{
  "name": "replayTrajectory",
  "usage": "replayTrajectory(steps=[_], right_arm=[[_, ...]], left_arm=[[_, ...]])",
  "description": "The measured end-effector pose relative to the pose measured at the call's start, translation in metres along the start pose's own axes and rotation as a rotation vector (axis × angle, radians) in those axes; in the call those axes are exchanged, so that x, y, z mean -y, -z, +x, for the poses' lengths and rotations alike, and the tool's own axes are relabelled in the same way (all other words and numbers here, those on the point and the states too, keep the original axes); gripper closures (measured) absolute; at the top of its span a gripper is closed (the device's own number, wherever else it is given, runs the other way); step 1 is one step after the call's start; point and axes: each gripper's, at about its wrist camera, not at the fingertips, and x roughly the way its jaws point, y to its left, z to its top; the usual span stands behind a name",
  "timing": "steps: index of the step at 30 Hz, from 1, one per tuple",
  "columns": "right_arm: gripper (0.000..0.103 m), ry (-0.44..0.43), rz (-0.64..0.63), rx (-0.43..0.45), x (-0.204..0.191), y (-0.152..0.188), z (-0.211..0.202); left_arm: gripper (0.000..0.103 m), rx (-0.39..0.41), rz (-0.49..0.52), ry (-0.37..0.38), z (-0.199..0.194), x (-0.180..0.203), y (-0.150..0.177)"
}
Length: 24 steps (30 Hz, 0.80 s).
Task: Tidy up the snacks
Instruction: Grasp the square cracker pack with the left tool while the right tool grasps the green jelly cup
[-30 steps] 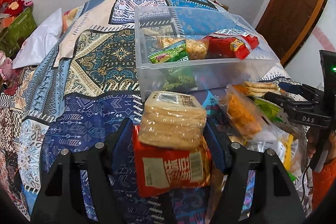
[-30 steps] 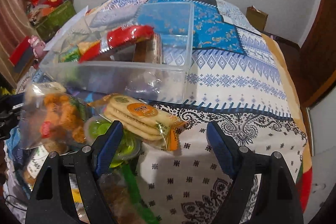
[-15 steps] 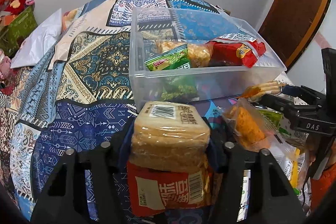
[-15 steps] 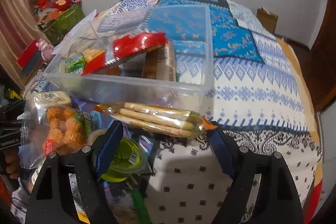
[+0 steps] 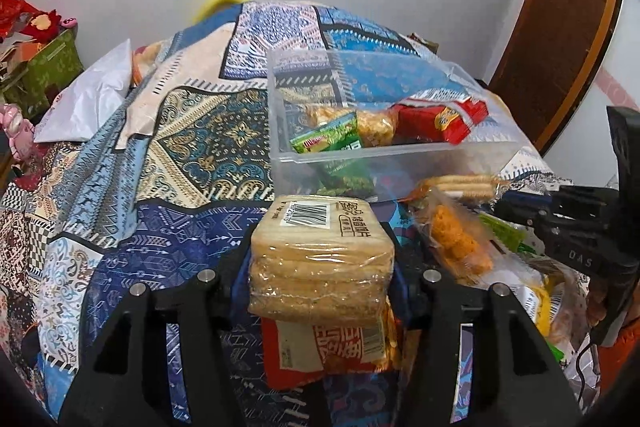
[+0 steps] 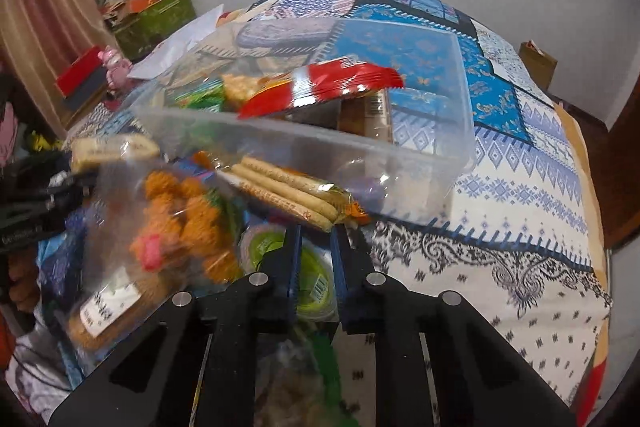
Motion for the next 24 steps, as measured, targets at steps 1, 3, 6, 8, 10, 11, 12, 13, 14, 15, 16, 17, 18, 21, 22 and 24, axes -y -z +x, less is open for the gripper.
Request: replayTrajectory(steps=[1, 3, 6, 8, 10, 11, 12, 13, 14, 15, 16, 17, 18, 21, 22, 24], right_arm=[[0.089, 0.013, 0.006, 0.004, 0.000, 0.001, -0.005], [0.088, 0.015, 0.034, 0.006, 0.004, 0.001, -0.012], [0.062, 0.001, 0.075, 0.019, 0.008, 0.001, -0.021], [0.040, -0.010, 0.091, 0.045, 0.007, 0.002, -0.026], [0.040, -0.013, 0.085, 0.032, 0.004, 0.003, -0.022], [0.040, -0.019, 0.084, 0.015, 0.002, 0.003, -0.016], [0.040, -0.023, 0.086, 0.002, 0.001, 0.003, -0.012], [0.040, -0.030, 0.091, -0.022, 0.000, 0.004, -0.003], [0.040, -0.032, 0.095, -0.035, 0.000, 0.005, 0.002], [0.040, -0.033, 0.106, -0.058, 0.001, 0.006, 0.012], [0.040, -0.038, 0.115, -0.068, 0.002, 0.006, 0.015], [0.040, -0.054, 0.133, -0.077, 0.003, 0.007, 0.020], [0.040, -0.066, 0.148, -0.078, 0.005, 0.007, 0.022], [0.047, -0.087, 0.158, -0.078, 0.008, 0.006, 0.024], [0.047, -0.086, 0.153, -0.076, 0.006, 0.007, 0.022], [0.048, -0.076, 0.138, -0.069, 0.004, 0.008, 0.020]], left_arm=[[0.048, 0.007, -0.003, -0.003, -0.004, 0.000, 0.000], [0.048, 0.021, -0.006, -0.006, -0.011, -0.001, 0.000], [0.048, 0.045, -0.009, 0.004, -0.024, -0.002, 0.001], [0.048, 0.057, -0.006, 0.008, -0.032, 0.000, 0.002], [0.048, 0.062, -0.003, 0.011, -0.036, 0.001, 0.002], [0.048, 0.063, -0.003, 0.014, -0.038, 0.002, 0.003], [0.048, 0.063, -0.002, 0.015, -0.039, 0.003, 0.003], [0.048, 0.064, -0.002, 0.016, -0.040, 0.003, 0.003], [0.048, 0.065, -0.003, 0.017, -0.040, 0.003, 0.004], [0.048, 0.065, -0.004, 0.018, -0.041, 0.003, 0.004], [0.048, 0.065, -0.004, 0.020, -0.042, 0.003, 0.004], [0.048, 0.065, -0.004, 0.020, -0.041, 0.003, 0.005], [0.048, 0.065, -0.003, 0.019, -0.042, 0.002, 0.005], [0.048, 0.065, -0.003, 0.018, -0.042, 0.002, 0.005], [0.048, 0.066, -0.004, 0.017, -0.042, 0.002, 0.005], [0.048, 0.071, -0.009, 0.018, -0.043, 0.001, 0.004]])
